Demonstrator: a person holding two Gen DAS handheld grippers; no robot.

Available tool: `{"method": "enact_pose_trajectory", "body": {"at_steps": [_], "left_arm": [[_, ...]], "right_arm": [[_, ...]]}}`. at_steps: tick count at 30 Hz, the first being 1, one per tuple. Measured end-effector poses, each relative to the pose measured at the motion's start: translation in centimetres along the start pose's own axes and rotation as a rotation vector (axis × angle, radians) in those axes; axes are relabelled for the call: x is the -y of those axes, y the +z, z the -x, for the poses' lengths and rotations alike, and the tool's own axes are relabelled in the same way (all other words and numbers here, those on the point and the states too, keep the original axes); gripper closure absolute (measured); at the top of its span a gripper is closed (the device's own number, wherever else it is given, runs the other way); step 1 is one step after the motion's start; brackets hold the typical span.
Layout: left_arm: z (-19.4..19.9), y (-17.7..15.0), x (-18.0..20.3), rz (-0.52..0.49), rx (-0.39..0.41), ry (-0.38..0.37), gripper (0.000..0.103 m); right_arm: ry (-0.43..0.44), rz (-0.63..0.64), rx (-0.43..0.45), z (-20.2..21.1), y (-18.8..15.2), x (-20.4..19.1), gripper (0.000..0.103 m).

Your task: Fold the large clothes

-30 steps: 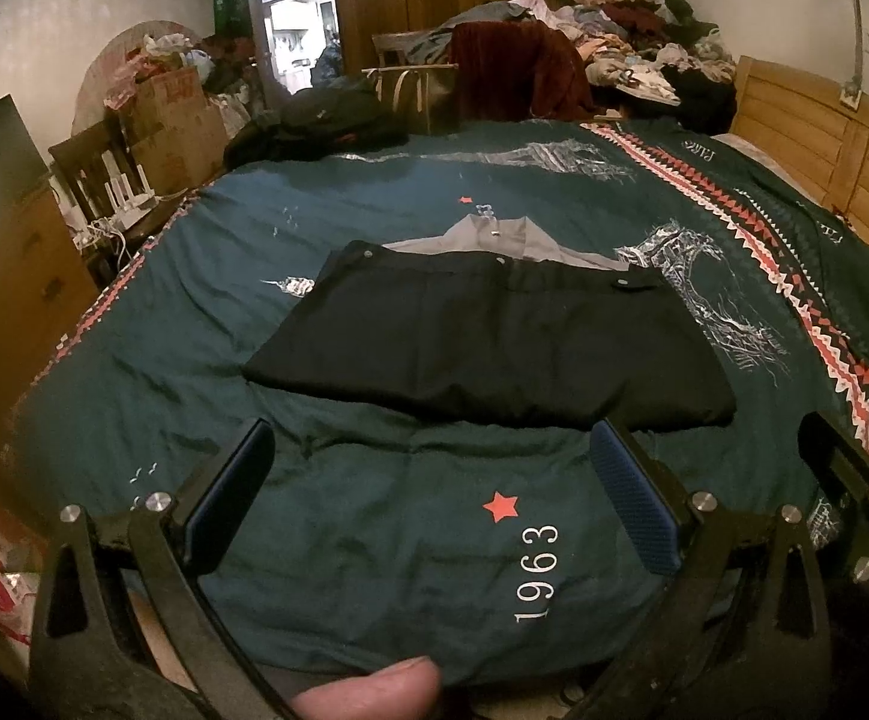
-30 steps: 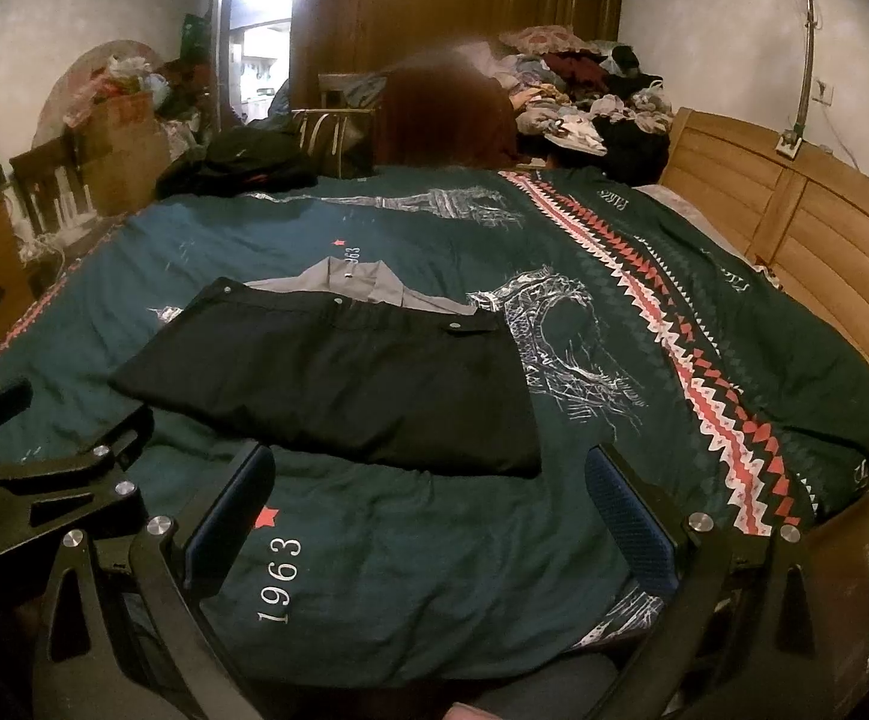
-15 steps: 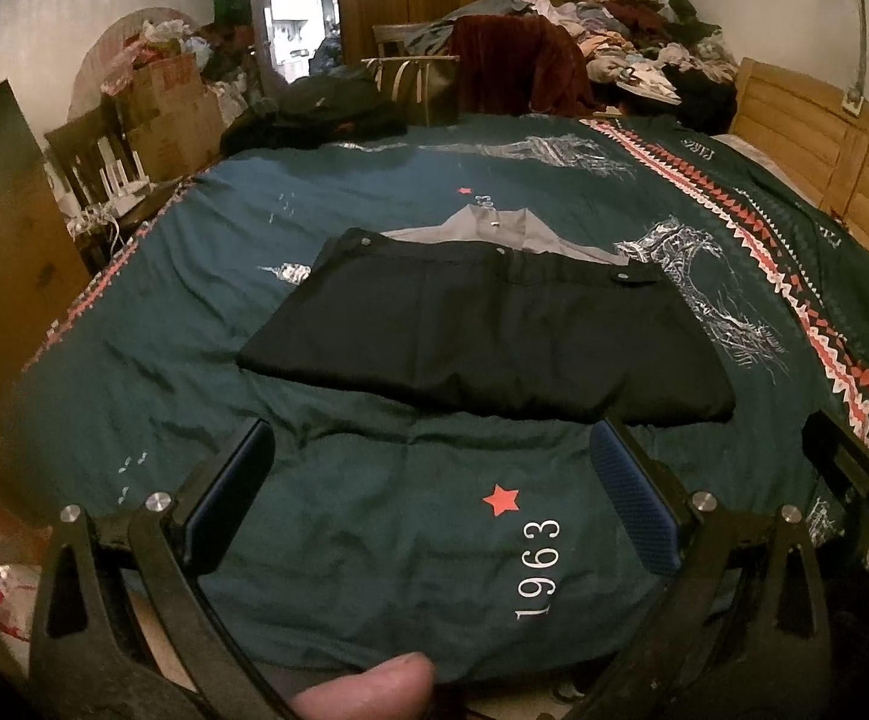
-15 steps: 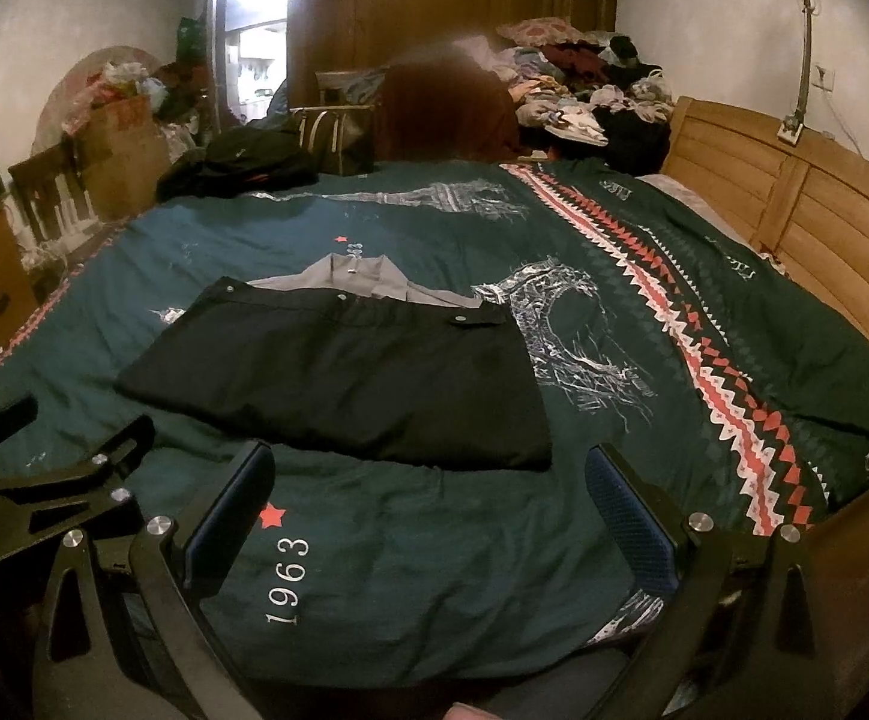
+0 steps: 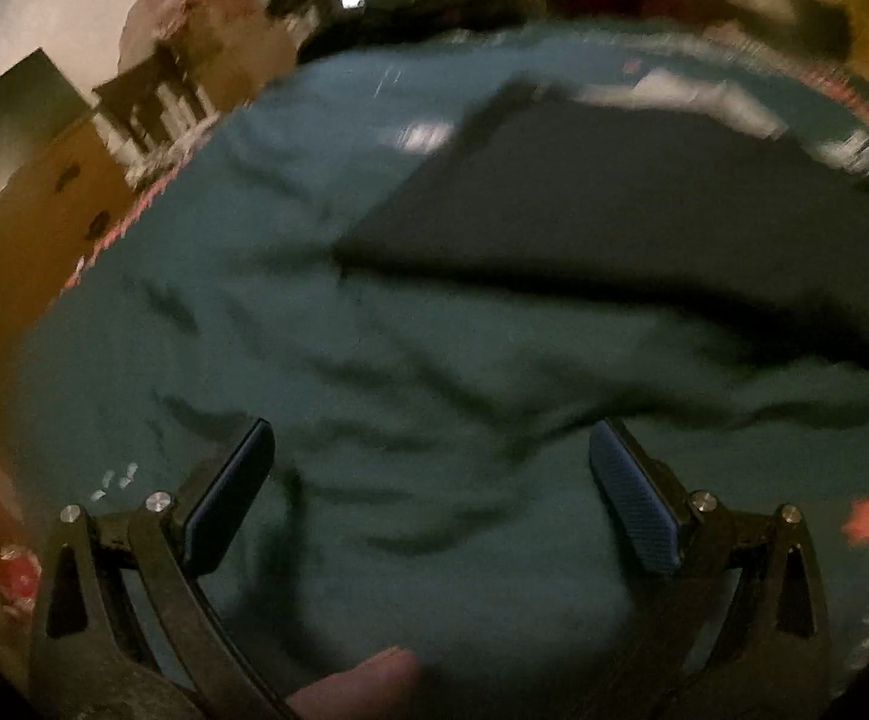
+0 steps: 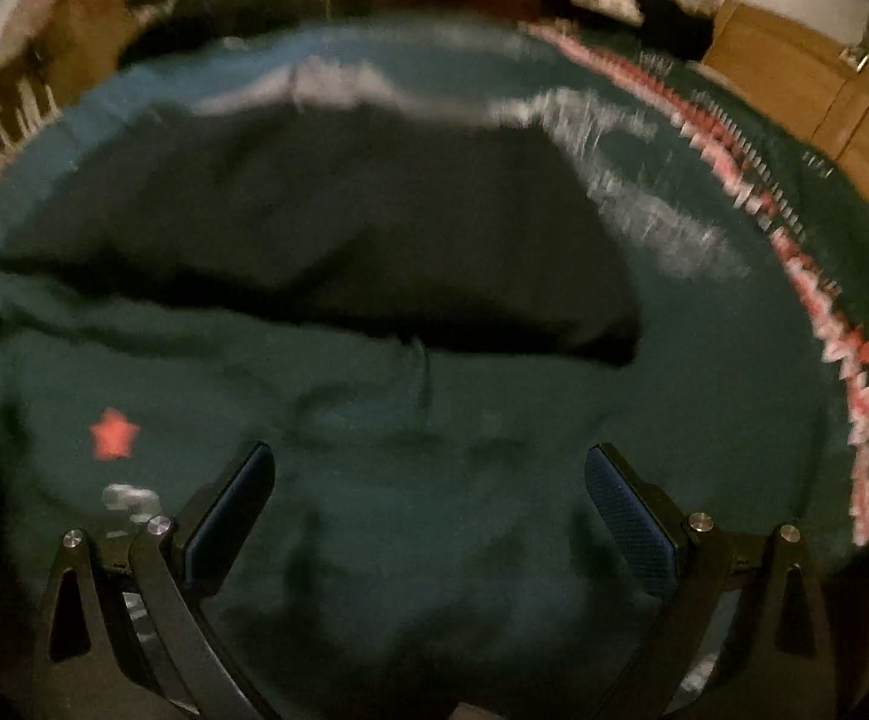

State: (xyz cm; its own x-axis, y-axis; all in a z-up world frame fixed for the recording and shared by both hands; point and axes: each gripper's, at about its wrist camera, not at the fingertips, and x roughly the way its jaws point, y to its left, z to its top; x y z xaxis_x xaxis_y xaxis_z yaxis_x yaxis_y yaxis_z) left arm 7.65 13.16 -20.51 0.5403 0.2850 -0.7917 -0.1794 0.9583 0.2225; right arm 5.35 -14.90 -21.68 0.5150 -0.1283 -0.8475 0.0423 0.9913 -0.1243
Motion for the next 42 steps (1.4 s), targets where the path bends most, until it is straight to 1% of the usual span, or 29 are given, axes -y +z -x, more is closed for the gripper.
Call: {"method": "enact_pose_trajectory", "body": {"at_steps": [1, 2, 3, 4, 7, 10, 13, 17, 34, 38, 42], "left_arm": [[-0.9, -0.4, -0.4, 0.018, -0.021, -0.027, 0.0], [-1.1, -0.7, -0.9, 0.056, -0.009, -0.07, 0.0], [-1.0, -0.9, -1.3, 0.083, -0.005, -0.096, 0.0], [-0.9, -0.9, -1.3, 0.094, -0.01, -0.105, 0.0], [-0.4, -1.1, -1.0, 0.088, 0.004, -0.095, 0.0], [-0.2, -1.5, -0.8, 0.091, 0.005, -0.097, 0.0], [-0.9, -1.2, -1.4, 0.089, 0.005, -0.096, 0.0], [-1.2, -1.3, -1.8, 0.088, 0.006, -0.096, 0.0], [-1.5, -1.1, -1.9, 0.087, 0.005, -0.099, 0.0], [-1.4, -1.1, -1.9, 0.091, -0.002, -0.106, 0.0], [-1.1, -0.4, -1.5, 0.071, -0.029, -0.082, 0.0]], "right_arm": [[-0.013, 0.005, -0.011, -1.1, -0.2, -0.1, 0.0], [-0.025, 0.013, -0.025, -2.2, -0.3, -0.3, 0.0], [-0.024, 0.022, -0.055, -3.7, -0.6, -0.6, 0.0], [-0.016, 0.017, -0.064, -4.2, -0.9, -0.5, 0.0], [0.011, -0.032, -0.02, -4.6, -1.5, -0.1, 0.0], [0.02, -0.035, 0.036, -4.5, -2.1, -0.1, 0.0], [0.026, -0.034, 0.097, -4.3, -2.9, -0.1, 0.0], [0.026, -0.035, 0.118, -4.3, -2.8, 0.2, 0.0], [0.006, -0.054, 0.09, -4.2, -2.6, 0.0, 0.0], [0.005, -0.07, 0.032, -4.0, -2.0, 0.1, 0.0], [0.005, -0.064, -0.051, -4.2, -1.2, 0.0, 0.0]]}}
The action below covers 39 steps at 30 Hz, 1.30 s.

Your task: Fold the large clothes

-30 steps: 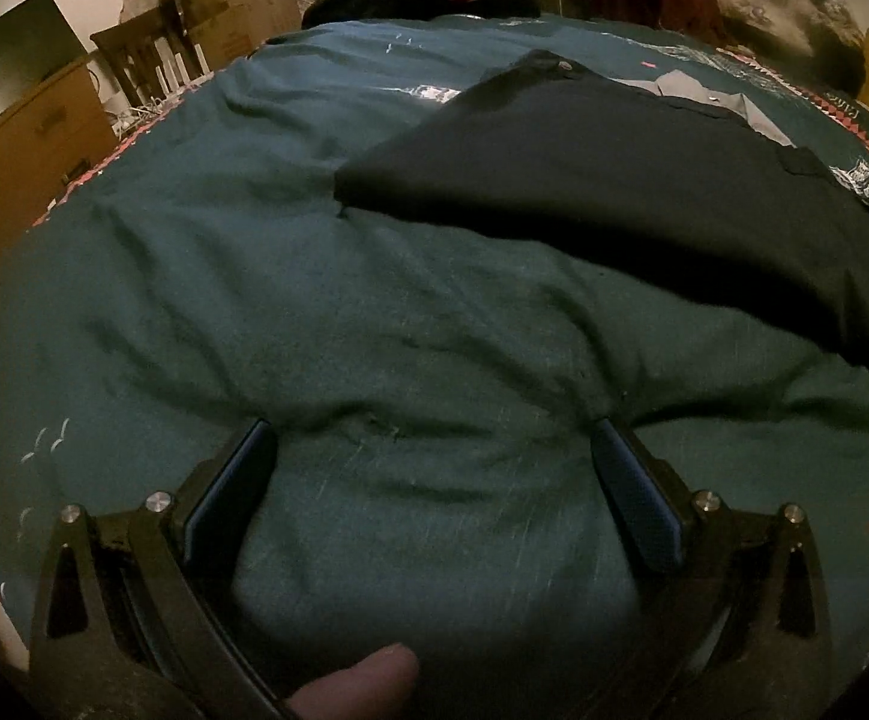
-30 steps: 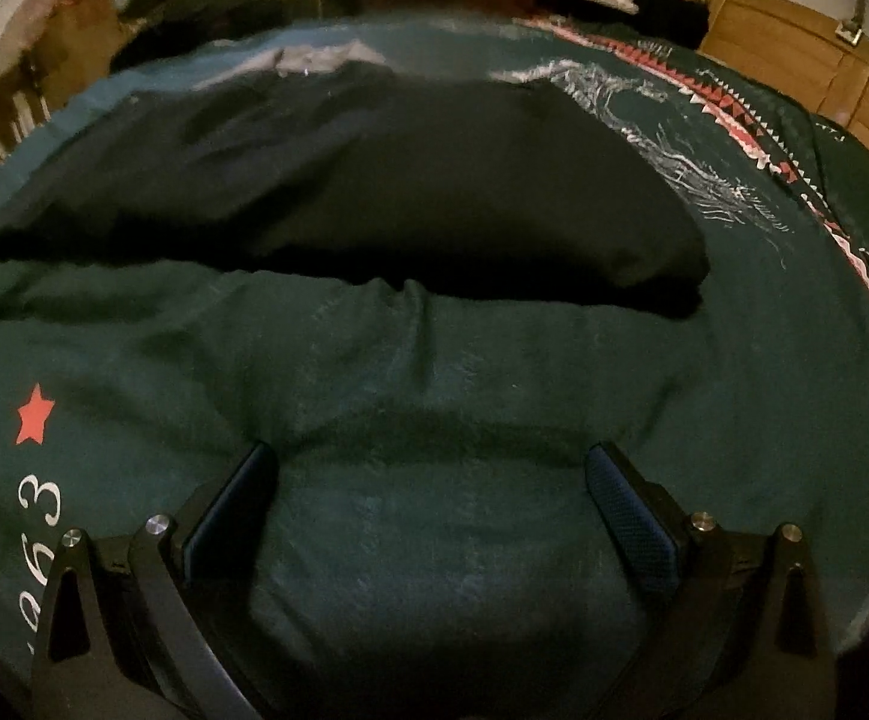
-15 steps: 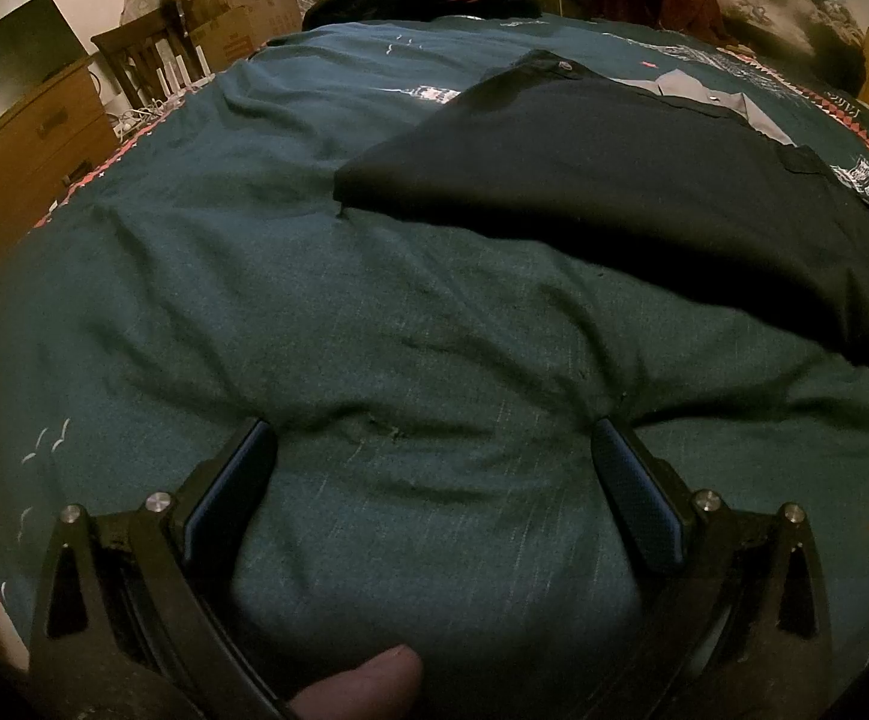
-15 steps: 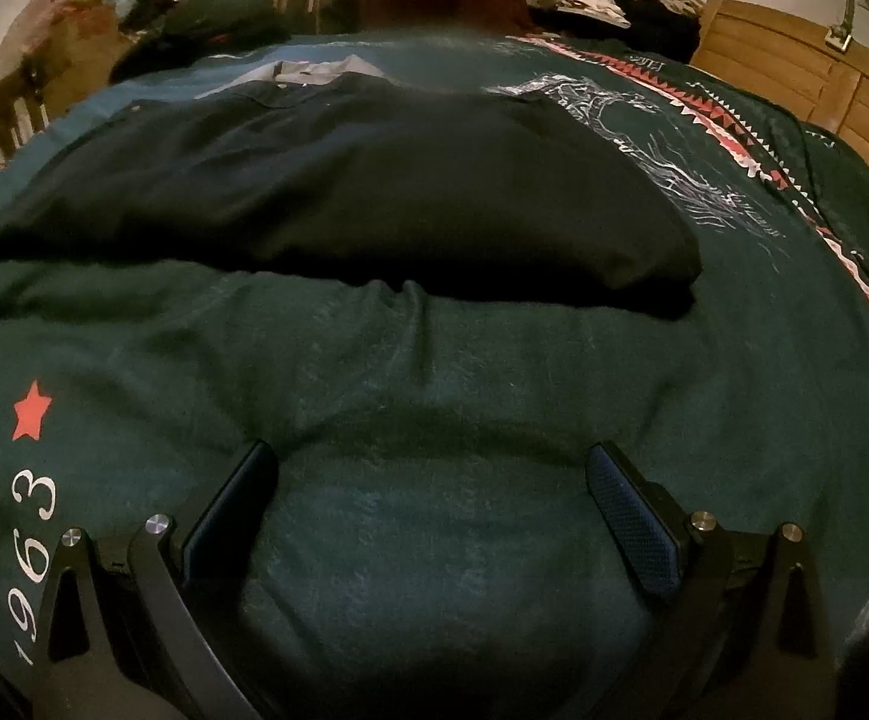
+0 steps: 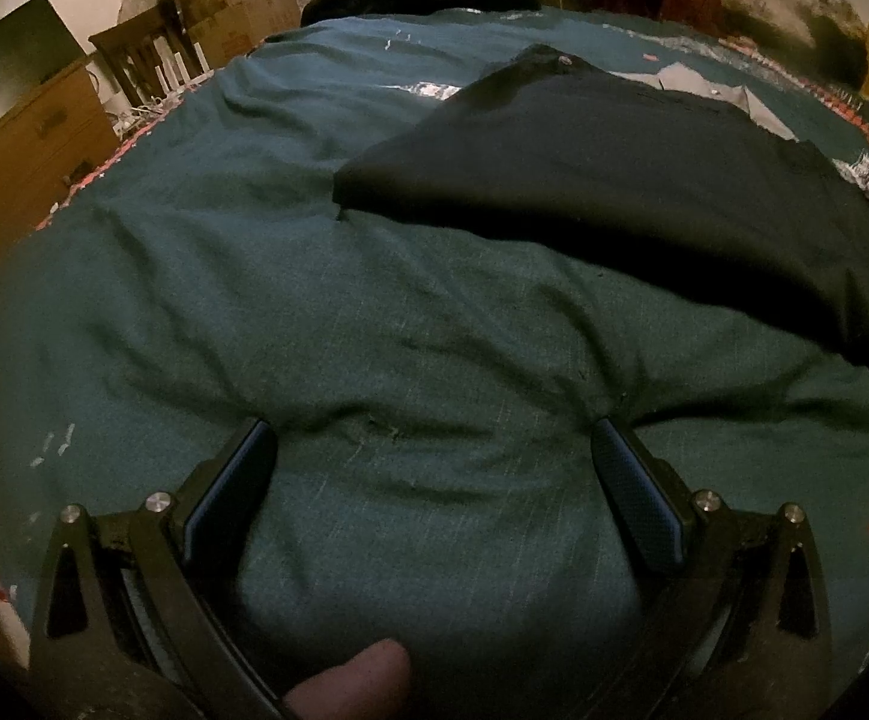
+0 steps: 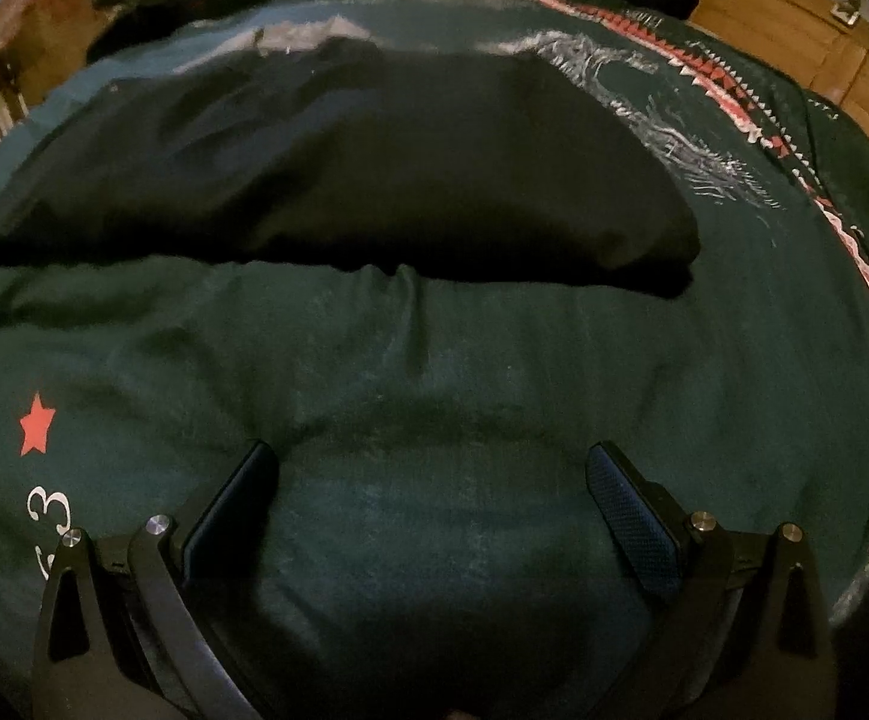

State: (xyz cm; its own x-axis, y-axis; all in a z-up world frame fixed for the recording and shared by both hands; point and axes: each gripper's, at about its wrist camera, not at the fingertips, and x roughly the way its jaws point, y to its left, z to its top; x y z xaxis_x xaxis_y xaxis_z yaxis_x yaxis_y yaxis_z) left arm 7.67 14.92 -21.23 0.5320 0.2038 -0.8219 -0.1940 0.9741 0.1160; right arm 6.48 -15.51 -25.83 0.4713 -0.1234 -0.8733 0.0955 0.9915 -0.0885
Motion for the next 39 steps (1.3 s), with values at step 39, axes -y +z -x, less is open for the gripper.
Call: {"method": "enact_pose_trajectory", "body": {"at_steps": [39], "left_arm": [[27.1, 1.8, 7.8, -0.078, 0.391, -0.182, 0.0]], "right_arm": [[0.052, -0.013, 0.529, 29.7, 2.5, -1.2, 0.0]]}}
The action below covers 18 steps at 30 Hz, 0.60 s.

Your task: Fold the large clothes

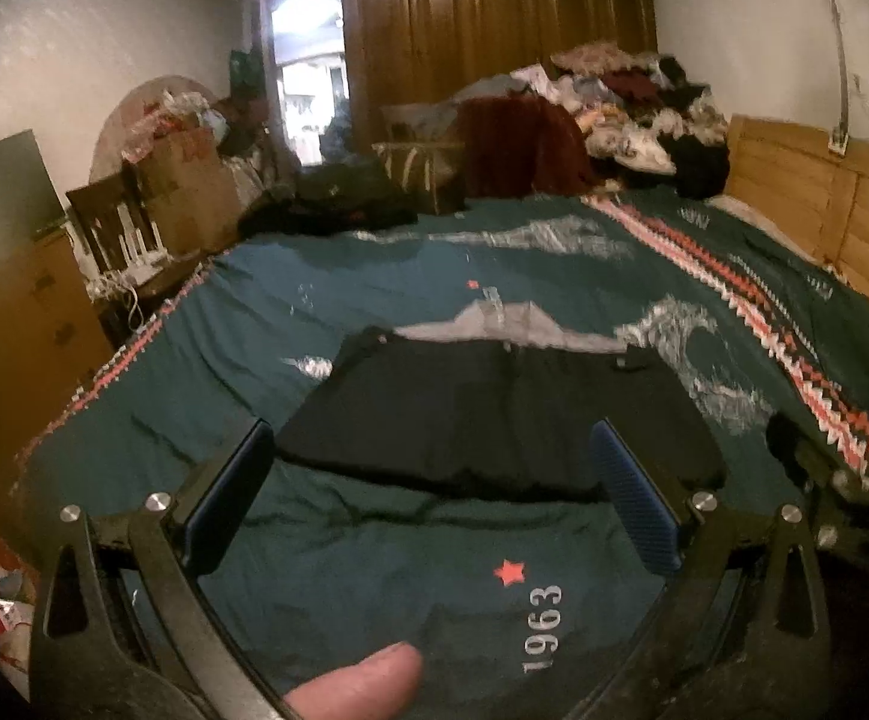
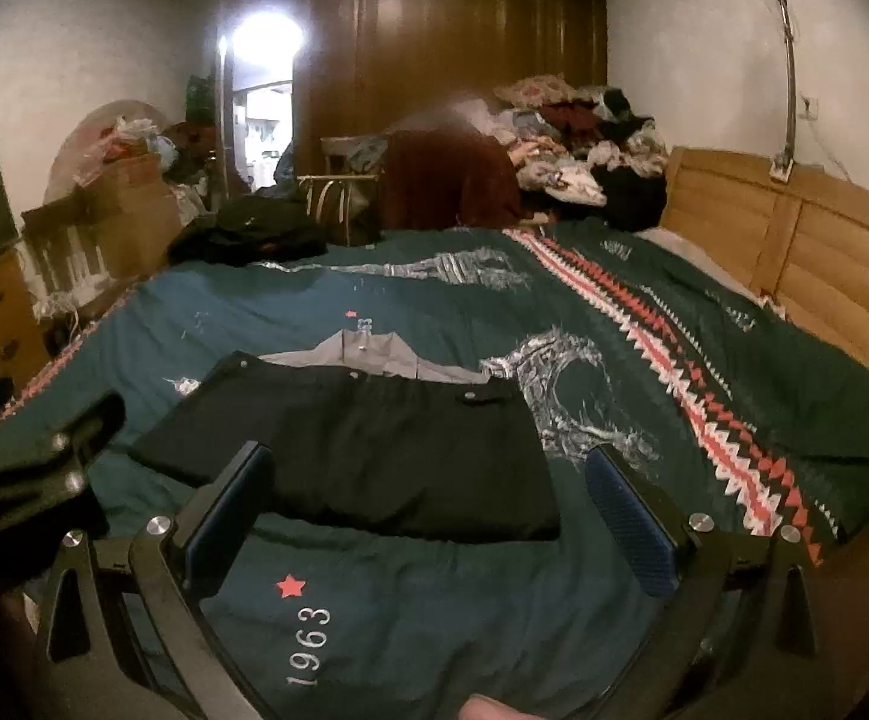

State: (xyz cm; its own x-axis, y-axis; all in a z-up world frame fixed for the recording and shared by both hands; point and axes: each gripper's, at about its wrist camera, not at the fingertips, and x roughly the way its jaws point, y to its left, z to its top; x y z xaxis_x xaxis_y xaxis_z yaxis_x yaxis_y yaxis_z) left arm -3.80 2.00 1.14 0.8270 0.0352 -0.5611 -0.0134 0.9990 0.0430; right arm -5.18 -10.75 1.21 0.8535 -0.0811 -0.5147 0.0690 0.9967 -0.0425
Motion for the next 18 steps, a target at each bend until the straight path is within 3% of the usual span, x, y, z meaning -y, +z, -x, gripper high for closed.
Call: {"method": "enact_pose_trajectory", "body": {"at_steps": [18], "left_arm": [[-1.9, -1.3, 0.1, -0.01, -0.131, 0.016, 0.0]], "right_arm": [[-0.019, 0.012, -0.074, -1.9, -1.2, 0.1, 0.0]]}}
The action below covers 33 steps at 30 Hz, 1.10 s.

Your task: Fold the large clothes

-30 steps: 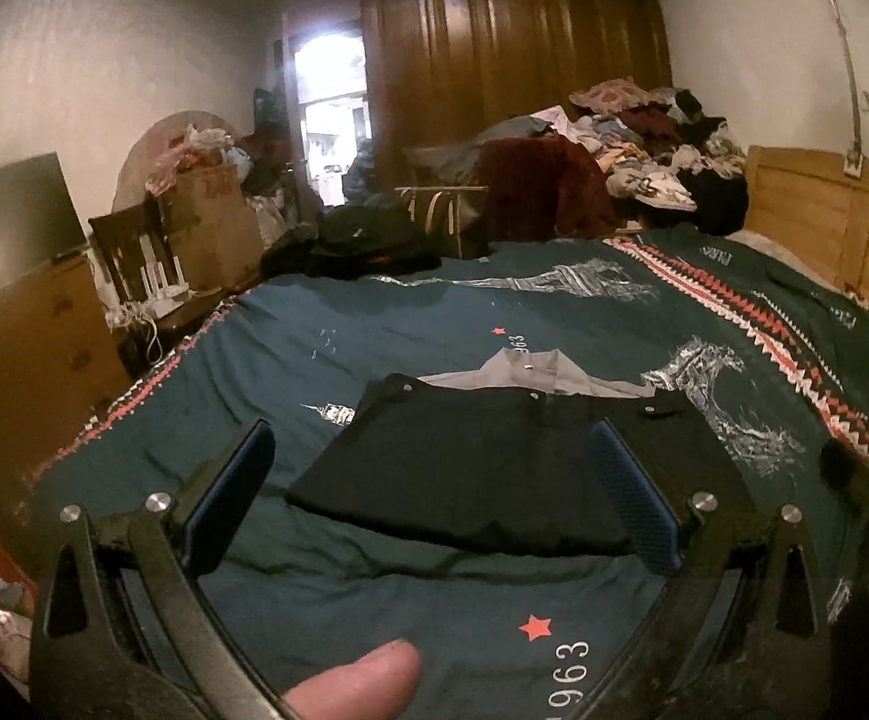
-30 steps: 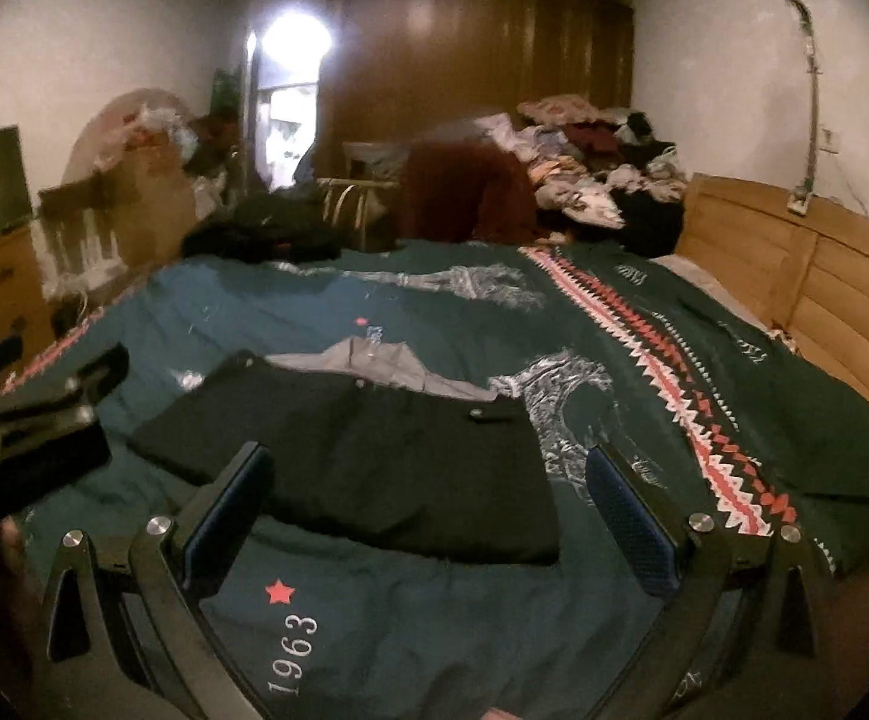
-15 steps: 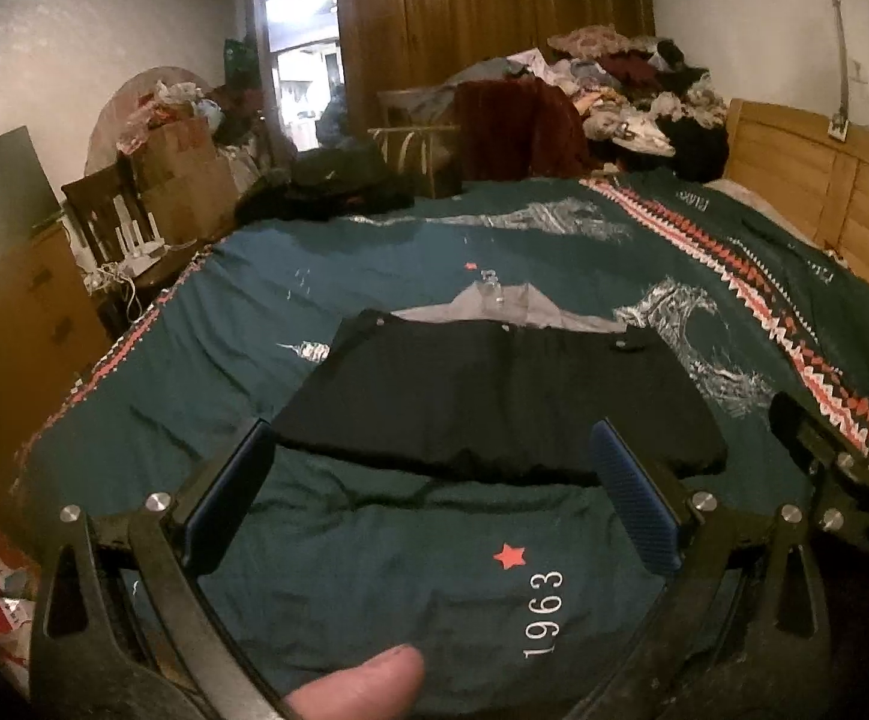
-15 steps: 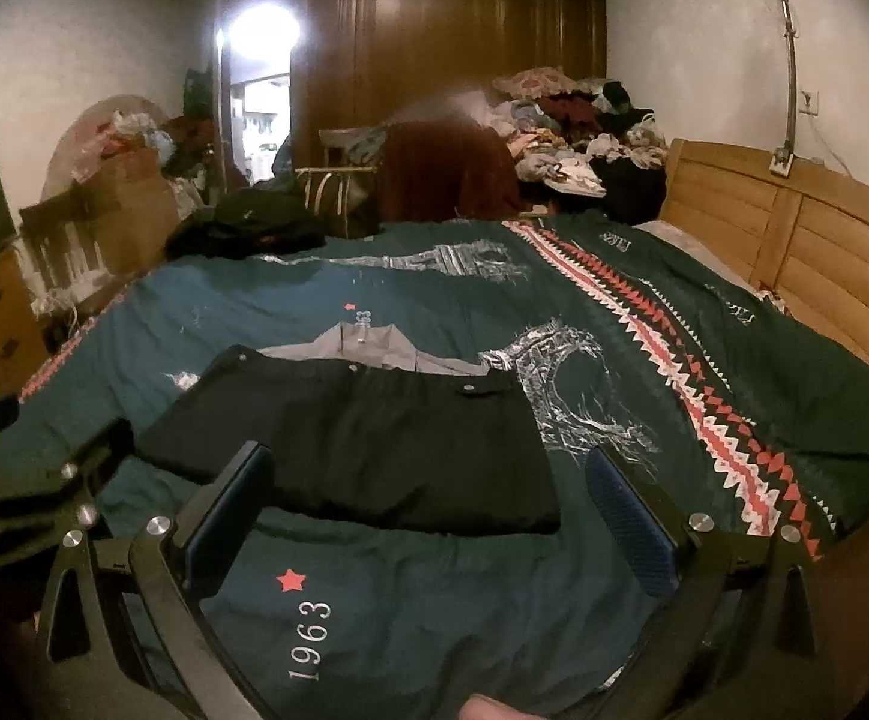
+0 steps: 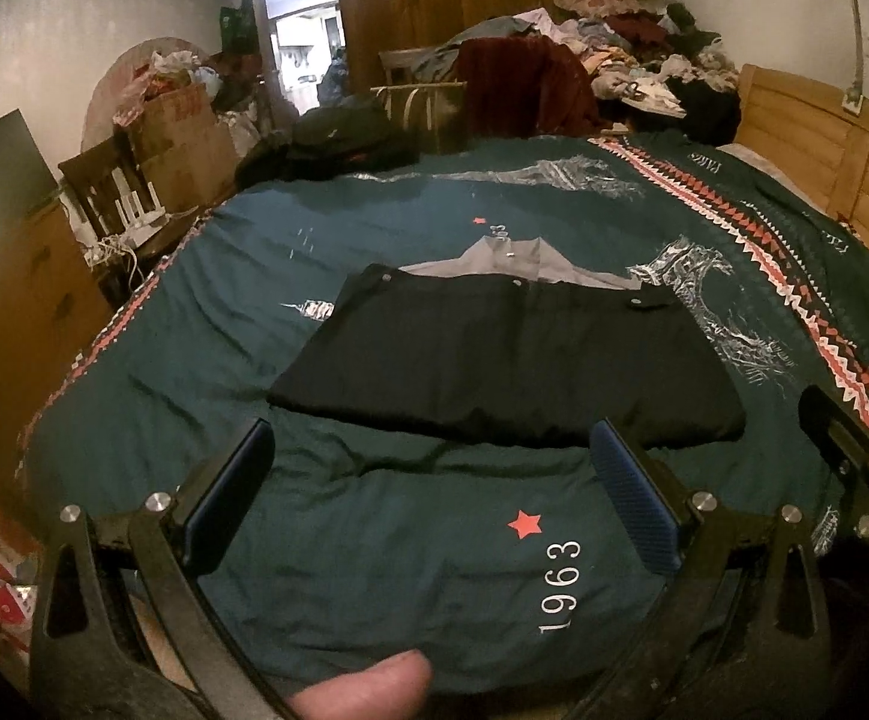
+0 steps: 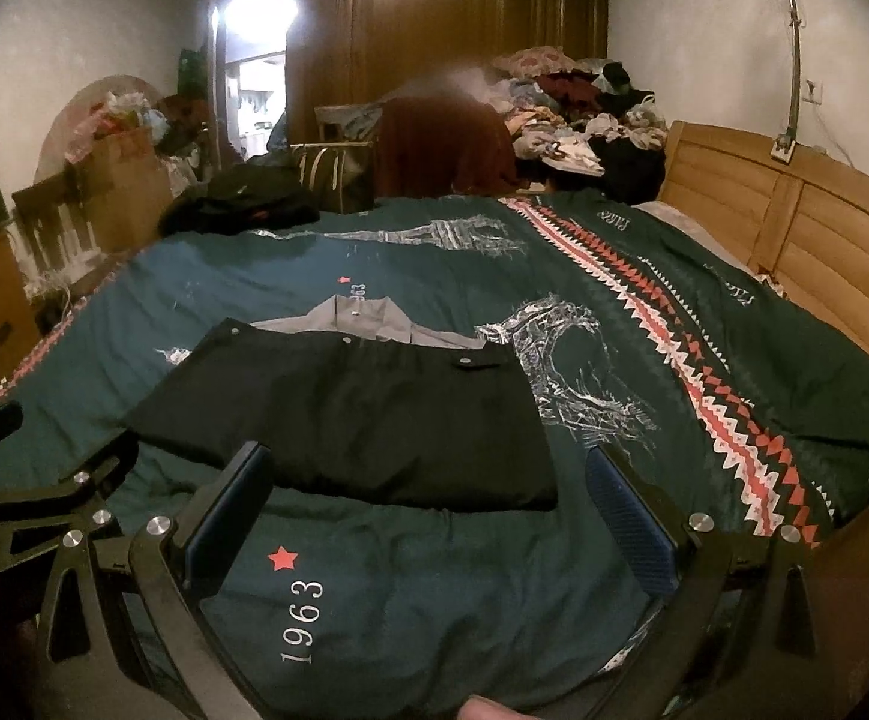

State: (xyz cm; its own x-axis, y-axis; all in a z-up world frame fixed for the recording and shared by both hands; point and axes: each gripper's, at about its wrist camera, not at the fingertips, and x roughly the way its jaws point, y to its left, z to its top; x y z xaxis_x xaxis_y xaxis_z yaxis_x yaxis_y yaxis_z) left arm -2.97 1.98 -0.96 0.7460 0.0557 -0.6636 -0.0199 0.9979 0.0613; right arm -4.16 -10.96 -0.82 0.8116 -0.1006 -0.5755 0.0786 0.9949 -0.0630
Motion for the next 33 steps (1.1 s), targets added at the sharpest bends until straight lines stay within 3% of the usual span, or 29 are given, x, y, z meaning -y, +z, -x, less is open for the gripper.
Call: {"method": "enact_pose_trajectory", "body": {"at_steps": [33], "left_arm": [[-1.9, -0.3, -0.5, 0.015, -0.084, -0.041, 0.0]], "right_arm": [[0.009, 0.016, -0.023, -0.4, -0.3, -0.9, 0.0]]}}
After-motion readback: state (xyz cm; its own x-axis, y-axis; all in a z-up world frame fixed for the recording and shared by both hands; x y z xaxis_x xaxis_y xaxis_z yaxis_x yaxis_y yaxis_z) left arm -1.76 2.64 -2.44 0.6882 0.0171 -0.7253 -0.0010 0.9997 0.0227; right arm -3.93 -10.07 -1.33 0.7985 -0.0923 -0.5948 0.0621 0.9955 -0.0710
